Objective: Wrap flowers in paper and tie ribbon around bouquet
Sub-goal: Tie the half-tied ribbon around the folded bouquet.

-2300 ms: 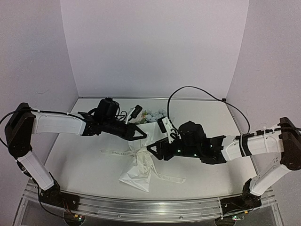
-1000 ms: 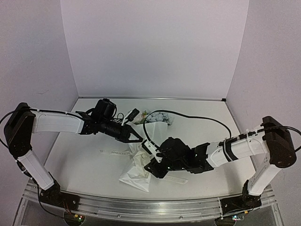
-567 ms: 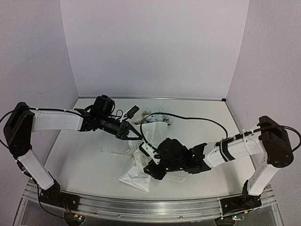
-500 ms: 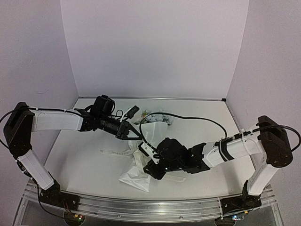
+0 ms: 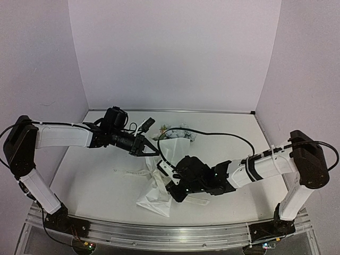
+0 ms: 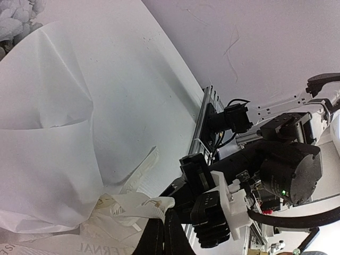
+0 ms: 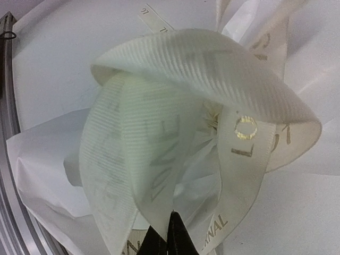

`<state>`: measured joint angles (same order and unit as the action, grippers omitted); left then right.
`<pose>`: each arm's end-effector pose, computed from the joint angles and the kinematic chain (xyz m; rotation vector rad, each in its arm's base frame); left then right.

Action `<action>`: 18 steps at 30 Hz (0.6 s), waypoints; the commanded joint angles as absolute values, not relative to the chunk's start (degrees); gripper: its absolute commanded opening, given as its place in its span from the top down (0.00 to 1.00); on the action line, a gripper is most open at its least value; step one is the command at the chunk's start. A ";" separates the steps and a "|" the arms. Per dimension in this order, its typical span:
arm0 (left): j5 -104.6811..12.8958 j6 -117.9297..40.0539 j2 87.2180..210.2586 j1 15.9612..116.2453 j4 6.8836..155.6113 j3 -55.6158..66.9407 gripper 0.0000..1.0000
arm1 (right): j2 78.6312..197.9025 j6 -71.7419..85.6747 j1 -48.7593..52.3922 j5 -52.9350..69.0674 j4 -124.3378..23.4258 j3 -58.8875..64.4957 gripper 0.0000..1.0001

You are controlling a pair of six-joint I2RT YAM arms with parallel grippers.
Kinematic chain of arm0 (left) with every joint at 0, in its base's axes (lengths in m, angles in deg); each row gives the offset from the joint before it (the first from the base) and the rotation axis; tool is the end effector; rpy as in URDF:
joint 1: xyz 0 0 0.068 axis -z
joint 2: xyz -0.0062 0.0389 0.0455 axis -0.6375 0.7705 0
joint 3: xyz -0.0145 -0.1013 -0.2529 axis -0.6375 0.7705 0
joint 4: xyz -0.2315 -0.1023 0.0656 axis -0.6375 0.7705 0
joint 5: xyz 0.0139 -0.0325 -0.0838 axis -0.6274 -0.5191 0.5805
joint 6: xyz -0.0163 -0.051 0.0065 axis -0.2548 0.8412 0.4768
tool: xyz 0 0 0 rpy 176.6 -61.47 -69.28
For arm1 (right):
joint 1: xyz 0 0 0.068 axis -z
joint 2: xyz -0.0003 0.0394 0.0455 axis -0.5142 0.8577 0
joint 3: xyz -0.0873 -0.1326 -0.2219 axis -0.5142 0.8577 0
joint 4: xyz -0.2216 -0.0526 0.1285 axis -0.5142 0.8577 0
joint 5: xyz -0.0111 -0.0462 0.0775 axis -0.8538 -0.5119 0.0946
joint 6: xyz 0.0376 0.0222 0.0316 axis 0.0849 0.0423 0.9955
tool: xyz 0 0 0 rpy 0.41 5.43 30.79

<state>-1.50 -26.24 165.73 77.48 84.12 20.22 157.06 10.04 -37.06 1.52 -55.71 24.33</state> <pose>0.2544 -0.2338 0.2312 0.8511 2.2077 -1.5805 0.1349 0.3357 0.1678 -1.1733 2.0901 0.7027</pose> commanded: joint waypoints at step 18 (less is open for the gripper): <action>-9.37 -19.44 161.05 77.05 74.19 28.93 1.00 | 151.04 17.18 -37.17 -4.14 -29.78 13.17 1.00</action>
